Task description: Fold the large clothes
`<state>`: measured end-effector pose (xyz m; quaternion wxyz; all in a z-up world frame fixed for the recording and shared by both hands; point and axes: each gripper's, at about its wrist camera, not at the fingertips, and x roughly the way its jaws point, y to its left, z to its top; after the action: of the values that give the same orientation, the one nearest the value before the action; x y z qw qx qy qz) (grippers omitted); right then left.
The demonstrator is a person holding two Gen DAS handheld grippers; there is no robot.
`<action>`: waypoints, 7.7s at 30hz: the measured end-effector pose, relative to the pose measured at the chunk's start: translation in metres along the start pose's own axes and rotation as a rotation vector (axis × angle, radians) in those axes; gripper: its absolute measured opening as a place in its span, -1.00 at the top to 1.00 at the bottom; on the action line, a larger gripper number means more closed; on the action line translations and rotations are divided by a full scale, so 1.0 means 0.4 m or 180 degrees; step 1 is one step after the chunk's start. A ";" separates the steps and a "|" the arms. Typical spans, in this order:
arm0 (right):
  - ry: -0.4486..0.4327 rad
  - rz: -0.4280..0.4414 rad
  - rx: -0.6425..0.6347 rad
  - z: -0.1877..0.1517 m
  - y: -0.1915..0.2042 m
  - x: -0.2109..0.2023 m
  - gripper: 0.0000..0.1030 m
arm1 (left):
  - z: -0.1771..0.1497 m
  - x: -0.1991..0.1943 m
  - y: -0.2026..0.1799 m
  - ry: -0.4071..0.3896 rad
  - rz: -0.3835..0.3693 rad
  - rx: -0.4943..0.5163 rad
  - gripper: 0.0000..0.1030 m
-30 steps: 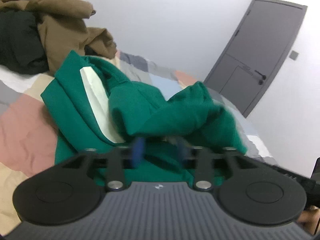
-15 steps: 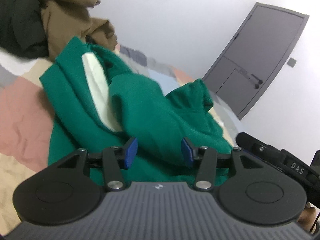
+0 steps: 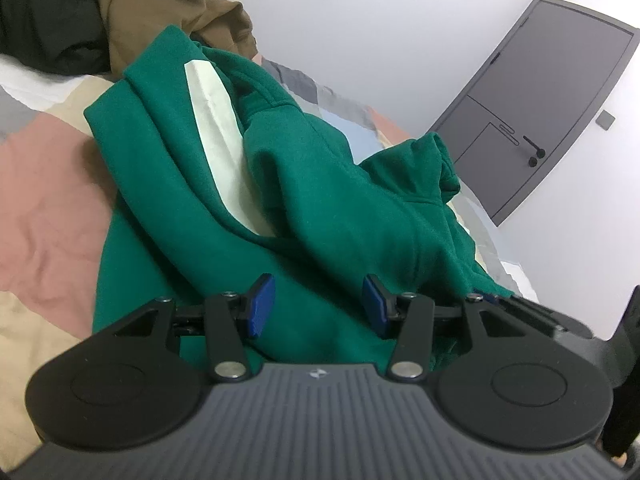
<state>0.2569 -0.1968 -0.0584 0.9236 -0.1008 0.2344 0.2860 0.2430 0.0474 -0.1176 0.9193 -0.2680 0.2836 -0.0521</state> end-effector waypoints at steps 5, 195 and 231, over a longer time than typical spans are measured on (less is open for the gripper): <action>-0.0231 0.0115 0.0096 0.017 -0.011 -0.065 0.64 | 0.001 -0.011 -0.006 -0.0037 0.0018 0.0049 -0.06; 0.1686 0.0546 0.1488 -0.262 -0.391 -0.137 0.04 | -0.188 -0.059 0.102 0.1395 0.0555 -0.1210 -0.67; 0.0583 0.1446 0.1923 -0.068 -0.354 -0.457 0.69 | -0.063 -0.363 0.022 0.0777 -0.0333 -0.1247 0.76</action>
<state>0.1954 -0.4090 0.0151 0.8001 0.2051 0.4059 0.3912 0.1078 0.0792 -0.0679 0.8047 -0.4473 0.3830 -0.0756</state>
